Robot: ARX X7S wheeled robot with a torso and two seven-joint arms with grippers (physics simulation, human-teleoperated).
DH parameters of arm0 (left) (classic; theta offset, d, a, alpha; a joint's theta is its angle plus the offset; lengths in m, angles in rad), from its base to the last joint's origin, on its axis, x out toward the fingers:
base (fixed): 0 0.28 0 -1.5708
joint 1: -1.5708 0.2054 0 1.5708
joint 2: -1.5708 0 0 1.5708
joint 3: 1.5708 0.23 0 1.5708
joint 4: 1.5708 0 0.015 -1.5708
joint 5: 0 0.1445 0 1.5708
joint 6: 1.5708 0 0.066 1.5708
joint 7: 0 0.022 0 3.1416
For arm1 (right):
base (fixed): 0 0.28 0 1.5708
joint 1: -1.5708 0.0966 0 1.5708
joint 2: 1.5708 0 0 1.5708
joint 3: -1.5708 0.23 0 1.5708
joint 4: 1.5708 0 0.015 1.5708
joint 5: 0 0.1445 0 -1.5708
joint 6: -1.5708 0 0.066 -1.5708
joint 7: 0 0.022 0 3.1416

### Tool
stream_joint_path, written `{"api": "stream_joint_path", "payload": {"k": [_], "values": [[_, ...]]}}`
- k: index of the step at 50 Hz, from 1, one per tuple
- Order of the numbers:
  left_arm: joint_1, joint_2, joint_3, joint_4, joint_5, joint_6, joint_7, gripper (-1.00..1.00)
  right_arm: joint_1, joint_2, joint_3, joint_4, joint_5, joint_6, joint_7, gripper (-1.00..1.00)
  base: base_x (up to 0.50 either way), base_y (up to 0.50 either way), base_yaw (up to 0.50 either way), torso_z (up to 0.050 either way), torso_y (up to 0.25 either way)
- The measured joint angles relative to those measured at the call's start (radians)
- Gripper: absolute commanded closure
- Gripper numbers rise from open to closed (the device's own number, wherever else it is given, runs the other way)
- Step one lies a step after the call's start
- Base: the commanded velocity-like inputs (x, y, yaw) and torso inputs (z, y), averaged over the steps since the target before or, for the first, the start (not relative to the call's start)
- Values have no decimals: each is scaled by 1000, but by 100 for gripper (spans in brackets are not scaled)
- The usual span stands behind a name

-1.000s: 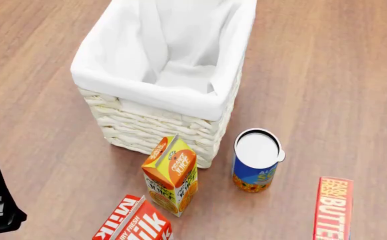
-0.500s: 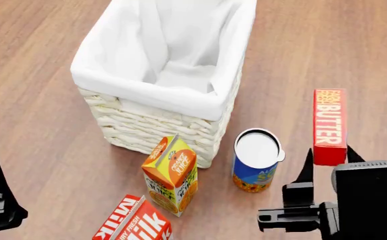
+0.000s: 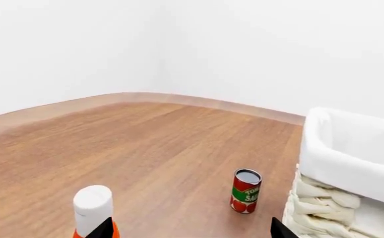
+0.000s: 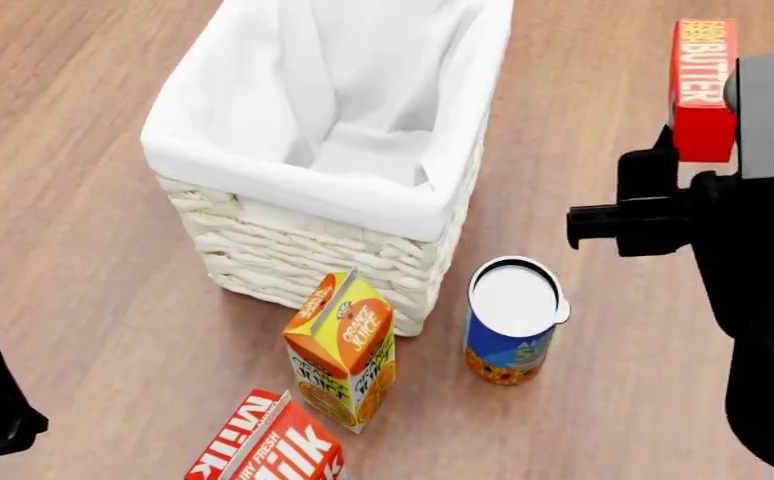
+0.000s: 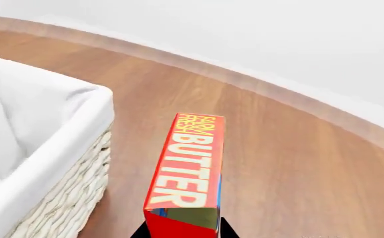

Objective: Pick up the butter and put it in the basket.

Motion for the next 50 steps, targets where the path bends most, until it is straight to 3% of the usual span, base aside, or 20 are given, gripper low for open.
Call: {"api": "stream_joint_path", "payload": {"k": [23,50], "values": [[43,-11,-19,20,-19,28,2,-100,358,-107,-192,586,-122,-41,-156,100,0,0,0,0,2],[44,-16,-18,24,-35,24,-8,-100,851,-394,-510,1319,-284,-243,-540,100,0,0,0,1,1]]}}
